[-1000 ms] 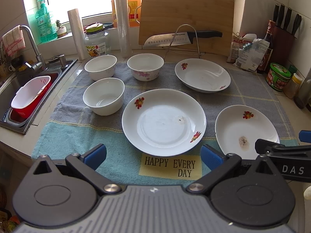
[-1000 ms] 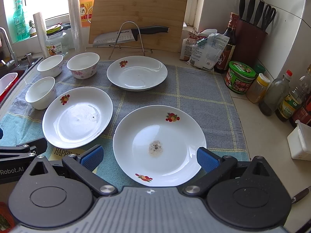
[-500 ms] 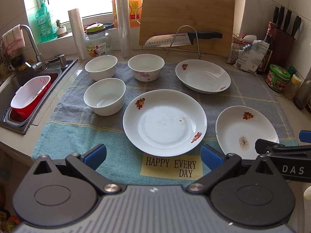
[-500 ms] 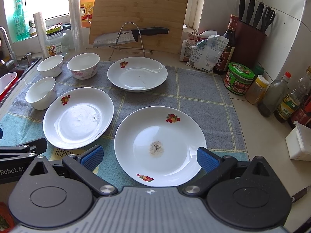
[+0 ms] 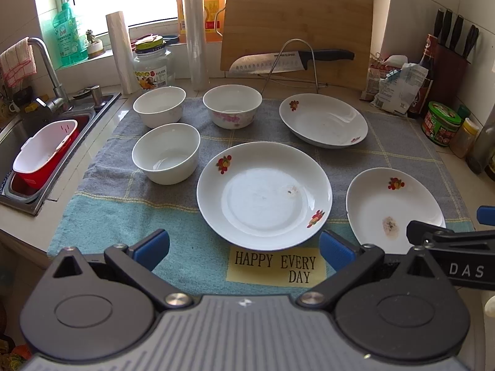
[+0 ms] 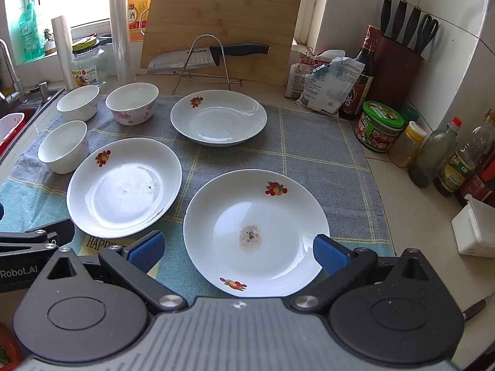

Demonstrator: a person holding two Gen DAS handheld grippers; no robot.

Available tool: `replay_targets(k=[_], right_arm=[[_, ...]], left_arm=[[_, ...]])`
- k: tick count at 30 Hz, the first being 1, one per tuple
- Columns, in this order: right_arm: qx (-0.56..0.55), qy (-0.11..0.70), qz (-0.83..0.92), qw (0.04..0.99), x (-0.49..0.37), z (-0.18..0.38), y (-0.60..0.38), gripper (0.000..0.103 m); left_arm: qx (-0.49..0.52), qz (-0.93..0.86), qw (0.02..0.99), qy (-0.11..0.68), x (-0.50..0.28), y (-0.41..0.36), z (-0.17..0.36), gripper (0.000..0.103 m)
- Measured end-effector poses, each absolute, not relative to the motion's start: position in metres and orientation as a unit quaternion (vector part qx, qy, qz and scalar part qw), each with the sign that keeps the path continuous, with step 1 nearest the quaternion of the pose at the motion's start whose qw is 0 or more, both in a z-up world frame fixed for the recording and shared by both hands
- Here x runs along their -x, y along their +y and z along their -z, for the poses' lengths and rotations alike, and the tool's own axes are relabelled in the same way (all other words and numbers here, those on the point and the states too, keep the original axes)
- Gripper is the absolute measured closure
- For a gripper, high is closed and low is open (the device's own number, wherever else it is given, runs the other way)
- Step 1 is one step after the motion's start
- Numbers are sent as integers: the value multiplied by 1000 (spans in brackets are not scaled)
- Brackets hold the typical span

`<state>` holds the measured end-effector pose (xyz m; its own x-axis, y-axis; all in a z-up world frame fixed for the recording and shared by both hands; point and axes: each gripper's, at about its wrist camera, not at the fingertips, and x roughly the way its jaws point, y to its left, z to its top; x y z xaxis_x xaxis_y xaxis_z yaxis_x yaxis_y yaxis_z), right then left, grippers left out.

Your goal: Organize plates and bowls

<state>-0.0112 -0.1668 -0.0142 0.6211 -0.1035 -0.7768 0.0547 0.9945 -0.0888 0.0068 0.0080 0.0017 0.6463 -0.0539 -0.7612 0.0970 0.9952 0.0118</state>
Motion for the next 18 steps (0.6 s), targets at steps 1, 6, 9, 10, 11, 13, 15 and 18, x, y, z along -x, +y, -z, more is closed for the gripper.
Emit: replay_targets(k=[1, 6, 9, 10, 11, 13, 15, 18], right_arm=[[28, 433, 45, 900, 11, 14, -166, 0], [31, 433, 50, 899, 11, 14, -162, 0], [30, 433, 52, 899, 11, 14, -160, 0], [30, 432, 53, 900, 11, 14, -159, 0], [30, 431, 54, 900, 11, 13, -158, 0], [29, 428, 54, 902, 11, 12, -156, 0], [33, 426, 52, 903, 11, 12, -154, 0], [36, 416, 46, 907, 13, 13, -153, 0]], left_arm=[[-24, 43, 907, 419, -7, 9, -2, 1], [-22, 52, 907, 418, -9, 15, 1, 1], [-25, 58, 907, 415, -10, 19, 1, 1], [-26, 60, 908, 414, -10, 20, 1, 1], [-25, 63, 909, 412, -11, 22, 1, 1], [-24, 69, 911, 407, -11, 25, 0, 1], [-25, 78, 911, 404, -13, 27, 1, 1], [-25, 96, 913, 395, -14, 30, 1, 1]])
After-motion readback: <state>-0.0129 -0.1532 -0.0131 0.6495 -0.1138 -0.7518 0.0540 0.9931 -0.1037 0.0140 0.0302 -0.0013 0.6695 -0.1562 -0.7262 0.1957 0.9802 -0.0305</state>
